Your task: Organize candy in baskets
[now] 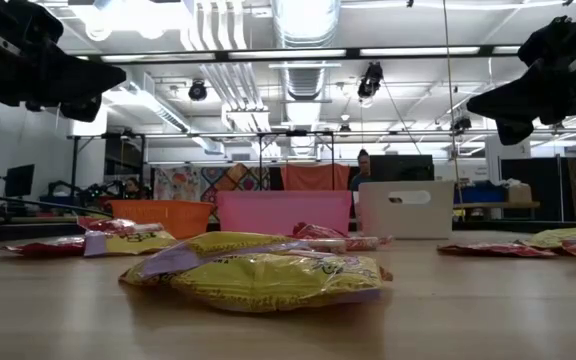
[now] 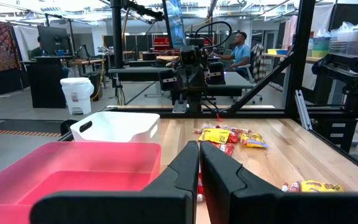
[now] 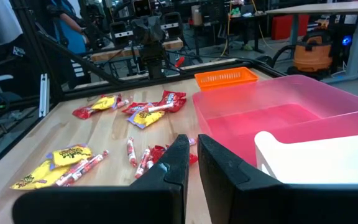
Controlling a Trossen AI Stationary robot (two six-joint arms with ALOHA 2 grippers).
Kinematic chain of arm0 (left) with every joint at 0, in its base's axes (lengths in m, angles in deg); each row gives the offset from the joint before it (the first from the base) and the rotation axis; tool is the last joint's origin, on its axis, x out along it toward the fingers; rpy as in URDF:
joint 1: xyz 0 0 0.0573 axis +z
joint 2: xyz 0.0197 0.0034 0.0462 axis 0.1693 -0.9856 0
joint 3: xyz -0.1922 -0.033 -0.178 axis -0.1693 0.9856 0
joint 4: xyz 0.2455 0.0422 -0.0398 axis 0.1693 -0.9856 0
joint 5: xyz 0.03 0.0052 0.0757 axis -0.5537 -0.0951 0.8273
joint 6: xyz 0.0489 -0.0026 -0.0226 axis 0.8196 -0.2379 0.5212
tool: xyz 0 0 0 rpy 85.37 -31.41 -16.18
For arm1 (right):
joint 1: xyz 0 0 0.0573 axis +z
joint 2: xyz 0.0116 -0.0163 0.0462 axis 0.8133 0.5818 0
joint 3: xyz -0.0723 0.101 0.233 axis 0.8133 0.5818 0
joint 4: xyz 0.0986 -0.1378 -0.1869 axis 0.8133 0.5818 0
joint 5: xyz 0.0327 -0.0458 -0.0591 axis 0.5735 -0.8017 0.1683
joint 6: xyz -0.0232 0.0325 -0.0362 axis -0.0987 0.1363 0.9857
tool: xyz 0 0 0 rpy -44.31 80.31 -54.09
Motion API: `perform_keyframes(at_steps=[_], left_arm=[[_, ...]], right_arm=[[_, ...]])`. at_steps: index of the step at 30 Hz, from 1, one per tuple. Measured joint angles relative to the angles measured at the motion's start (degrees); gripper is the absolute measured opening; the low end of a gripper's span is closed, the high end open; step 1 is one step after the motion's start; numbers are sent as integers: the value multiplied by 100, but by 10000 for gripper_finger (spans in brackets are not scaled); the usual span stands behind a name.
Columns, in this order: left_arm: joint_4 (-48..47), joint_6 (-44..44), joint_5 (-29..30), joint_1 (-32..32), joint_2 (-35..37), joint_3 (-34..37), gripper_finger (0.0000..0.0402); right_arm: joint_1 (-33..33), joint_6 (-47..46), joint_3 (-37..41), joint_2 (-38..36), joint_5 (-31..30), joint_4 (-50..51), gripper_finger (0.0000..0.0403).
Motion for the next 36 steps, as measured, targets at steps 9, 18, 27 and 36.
perform_keyframes(at_steps=[9,18,27,36], left_arm=[[-2,2,-1,-1,0,0,0],[-2,0,0,-2,0,0,0],[0,0,-2,0,0,0,0],[537,-775,0,-4,0,0,0]], right_arm=[[1,-2,-1,-1,1,0,29],[1,2,-1,-1,-1,0,29],[1,-6,-2,-2,1,0,29],[1,83,9,0,-9,-56,29]])
